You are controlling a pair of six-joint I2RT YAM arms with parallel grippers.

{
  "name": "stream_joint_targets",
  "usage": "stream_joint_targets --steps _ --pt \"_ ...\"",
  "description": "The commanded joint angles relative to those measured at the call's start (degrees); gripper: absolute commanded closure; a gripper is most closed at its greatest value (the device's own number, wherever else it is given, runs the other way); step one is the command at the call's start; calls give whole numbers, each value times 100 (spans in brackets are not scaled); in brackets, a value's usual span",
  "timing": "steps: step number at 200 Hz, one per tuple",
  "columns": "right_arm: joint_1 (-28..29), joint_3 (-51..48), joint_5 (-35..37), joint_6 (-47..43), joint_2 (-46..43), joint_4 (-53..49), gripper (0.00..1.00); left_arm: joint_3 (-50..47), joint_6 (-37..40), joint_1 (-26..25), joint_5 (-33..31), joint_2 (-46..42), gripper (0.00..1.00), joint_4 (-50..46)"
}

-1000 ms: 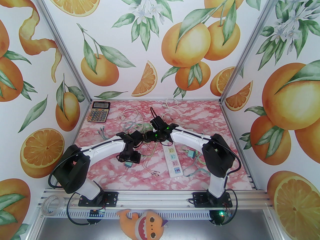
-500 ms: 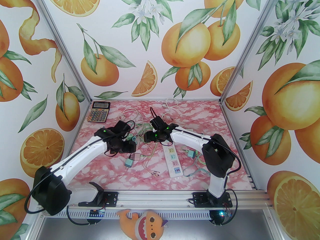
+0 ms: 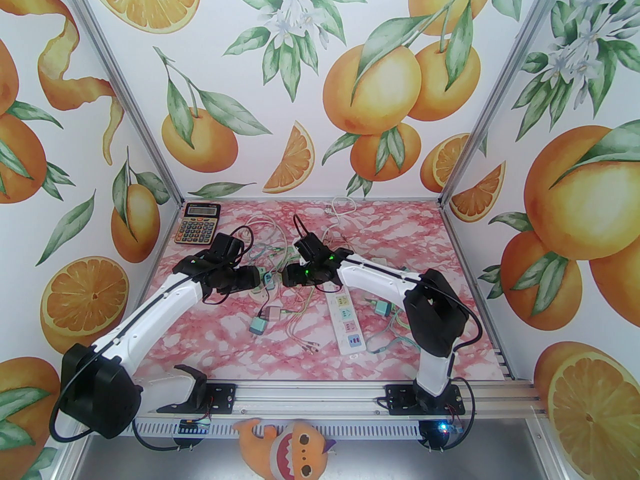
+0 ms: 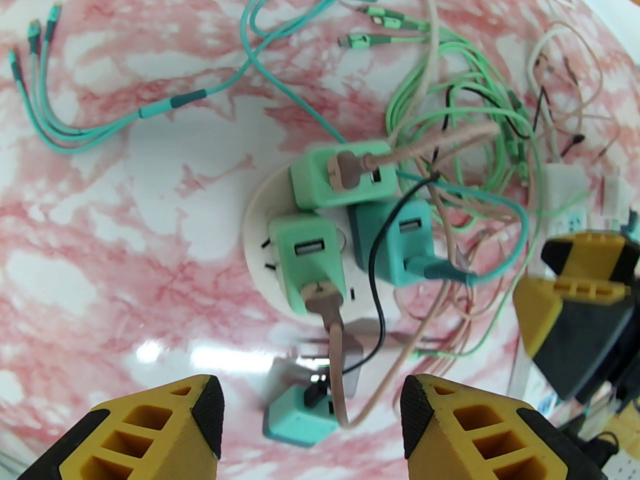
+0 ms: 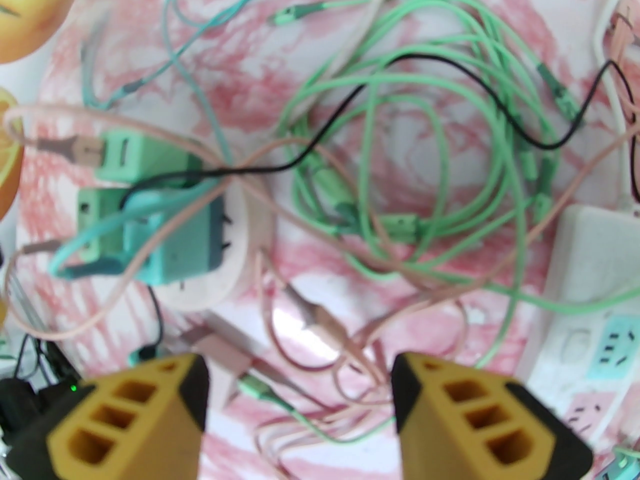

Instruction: Pull the plug off the socket

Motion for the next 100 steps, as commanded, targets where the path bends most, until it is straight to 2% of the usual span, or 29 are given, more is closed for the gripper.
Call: stream_joint_targets --steps 1,39,71,100 --pt "56 87 -114 24 -63 22 35 -157 -153 155 -53 79 40 430" --pt "129 106 -139 27 -8 35 35 82 -377 252 110 453 41 461" --pt "161 148 -155 15 55 57 36 270 -479 239 251 883 49 368" --pt "161 159 -234 31 102 119 39 349 -506 132 268 1112 50 302"
